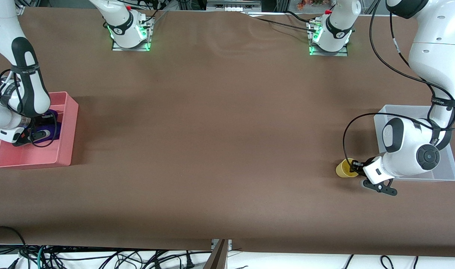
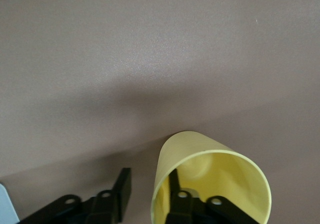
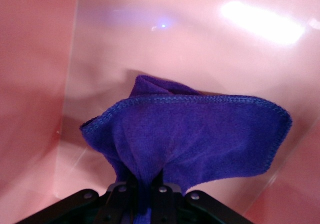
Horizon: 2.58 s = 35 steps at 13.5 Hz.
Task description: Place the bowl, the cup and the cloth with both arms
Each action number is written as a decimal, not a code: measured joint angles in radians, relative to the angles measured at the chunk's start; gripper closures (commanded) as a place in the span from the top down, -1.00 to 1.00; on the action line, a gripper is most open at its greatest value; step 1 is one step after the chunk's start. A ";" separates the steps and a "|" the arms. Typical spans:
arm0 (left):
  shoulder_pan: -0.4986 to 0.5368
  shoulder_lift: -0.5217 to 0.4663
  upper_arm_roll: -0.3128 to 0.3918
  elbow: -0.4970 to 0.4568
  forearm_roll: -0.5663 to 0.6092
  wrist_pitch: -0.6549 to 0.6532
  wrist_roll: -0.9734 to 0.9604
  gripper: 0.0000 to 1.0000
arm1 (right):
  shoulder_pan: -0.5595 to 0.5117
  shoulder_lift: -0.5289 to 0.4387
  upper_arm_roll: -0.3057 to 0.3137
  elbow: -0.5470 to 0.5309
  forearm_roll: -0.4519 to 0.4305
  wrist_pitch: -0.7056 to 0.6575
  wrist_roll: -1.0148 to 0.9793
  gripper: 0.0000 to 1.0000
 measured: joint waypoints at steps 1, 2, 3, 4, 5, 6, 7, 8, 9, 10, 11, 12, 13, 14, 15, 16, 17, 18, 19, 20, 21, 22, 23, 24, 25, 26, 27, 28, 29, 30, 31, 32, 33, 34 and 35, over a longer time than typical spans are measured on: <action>0.000 0.000 -0.001 0.004 0.000 -0.001 -0.002 -1.00 | -0.007 0.002 -0.001 0.000 0.004 0.000 -0.005 0.42; 0.000 -0.002 -0.002 0.008 0.000 -0.007 -0.003 -1.00 | -0.011 0.004 -0.003 0.000 0.019 0.000 -0.011 0.99; 0.000 -0.007 -0.003 0.014 0.000 -0.027 -0.003 -1.00 | -0.015 0.004 -0.003 0.000 0.035 0.001 -0.015 1.00; 0.000 -0.018 -0.003 0.024 0.000 -0.067 -0.004 -1.00 | -0.016 0.004 -0.003 0.001 0.041 0.001 -0.016 1.00; 0.000 -0.033 -0.006 0.047 0.000 -0.133 -0.004 -1.00 | -0.016 0.004 -0.004 0.005 0.044 0.001 -0.016 1.00; -0.001 -0.054 -0.009 0.088 0.000 -0.240 -0.004 -1.00 | -0.016 0.002 -0.004 0.014 0.047 0.000 -0.016 1.00; -0.001 -0.075 -0.010 0.145 0.000 -0.368 -0.002 -1.00 | -0.015 -0.005 -0.003 0.032 0.051 -0.013 -0.016 1.00; -0.001 -0.095 -0.010 0.203 0.001 -0.487 0.006 -1.00 | -0.015 -0.015 -0.002 0.065 0.054 -0.054 -0.016 1.00; 0.002 -0.113 -0.007 0.247 0.003 -0.580 0.032 -1.00 | -0.013 -0.030 0.001 0.117 0.063 -0.124 -0.016 1.00; 0.008 -0.132 0.000 0.264 0.017 -0.634 0.072 -1.00 | -0.010 -0.048 0.009 0.179 0.072 -0.202 -0.016 1.00; 0.019 -0.150 0.007 0.260 0.057 -0.657 0.112 -1.00 | -0.008 -0.073 0.033 0.245 0.077 -0.273 -0.014 1.00; 0.041 -0.159 0.012 0.250 0.100 -0.662 0.149 -1.00 | -0.006 -0.100 0.068 0.300 0.078 -0.330 0.010 1.00; 0.071 -0.163 0.015 0.239 0.128 -0.659 0.193 -1.00 | -0.002 -0.129 0.106 0.341 0.078 -0.384 0.072 1.00; 0.111 -0.164 0.018 0.221 0.138 -0.641 0.250 -1.00 | 0.000 -0.159 0.150 0.370 0.077 -0.437 0.148 1.00; 0.160 -0.163 0.020 0.191 0.142 -0.592 0.317 -1.00 | 0.001 -0.189 0.201 0.392 0.065 -0.490 0.231 1.00; 0.215 -0.163 0.023 0.150 0.142 -0.520 0.380 -1.00 | 0.002 -0.218 0.254 0.406 0.048 -0.534 0.317 1.00; 0.269 -0.161 0.024 0.100 0.142 -0.437 0.432 -1.00 | 0.005 -0.247 0.306 0.413 0.038 -0.566 0.398 1.00; 0.315 -0.159 0.024 0.049 0.142 -0.353 0.473 -1.00 | 0.008 -0.274 0.349 0.417 0.034 -0.588 0.464 1.00; 0.352 -0.156 0.025 0.001 0.142 -0.278 0.499 -1.00 | 0.010 -0.303 0.386 0.420 0.032 -0.605 0.508 1.00; 0.374 -0.153 0.025 -0.037 0.142 -0.227 0.515 -1.00 | 0.010 -0.332 0.417 0.422 0.028 -0.615 0.530 1.00; 0.385 -0.150 0.025 -0.062 0.142 -0.201 0.525 -0.90 | 0.011 -0.358 0.441 0.422 0.023 -0.623 0.538 1.00; 0.390 -0.147 0.025 -0.077 0.142 -0.190 0.528 -0.10 | 0.014 -0.380 0.457 0.422 0.021 -0.639 0.540 1.00; 0.391 -0.144 0.024 -0.085 0.142 -0.182 0.529 0.87 | 0.019 -0.394 0.465 0.422 0.018 -0.659 0.540 1.00; 0.391 -0.141 0.023 -0.088 0.142 -0.178 0.531 1.00 | 0.026 -0.403 0.467 0.421 0.010 -0.670 0.540 1.00; 0.391 -0.142 0.021 -0.088 0.142 -0.178 0.532 1.00 | 0.029 -0.408 0.461 0.422 0.004 -0.668 0.541 1.00; 0.391 -0.145 0.017 -0.086 0.142 -0.178 0.533 1.00 | 0.029 -0.412 0.440 0.427 0.004 -0.664 0.541 1.00; 0.391 -0.151 0.011 -0.082 0.142 -0.182 0.533 1.00 | 0.027 -0.418 0.417 0.436 0.007 -0.663 0.540 1.00; 0.390 -0.161 0.002 -0.076 0.142 -0.195 0.533 1.00 | 0.025 -0.430 0.402 0.446 0.010 -0.663 0.538 1.00; 0.391 -0.181 -0.017 -0.068 0.142 -0.223 0.533 1.00 | 0.024 -0.448 0.395 0.452 0.010 -0.663 0.538 1.00; 0.390 -0.208 -0.046 -0.060 0.142 -0.263 0.528 1.00 | 0.025 -0.465 0.396 0.452 0.010 -0.670 0.540 1.00; 0.390 -0.243 -0.080 -0.054 0.138 -0.309 0.509 1.00 | 0.027 -0.478 0.398 0.452 0.015 -0.692 0.560 1.00; 0.389 -0.280 -0.118 -0.051 0.125 -0.352 0.470 1.00 | 0.029 -0.485 0.400 0.451 0.024 -0.720 0.607 1.00; 0.387 -0.316 -0.161 -0.050 0.106 -0.392 0.412 1.00 | 0.032 -0.487 0.401 0.451 0.034 -0.743 0.657 1.00; 0.386 -0.349 -0.209 -0.050 0.096 -0.440 0.338 1.00 | 0.034 -0.487 0.401 0.451 0.042 -0.761 0.688 1.00; 0.384 -0.377 -0.260 -0.048 0.092 -0.491 0.259 1.00 | 0.035 -0.486 0.401 0.449 0.047 -0.774 0.702 1.00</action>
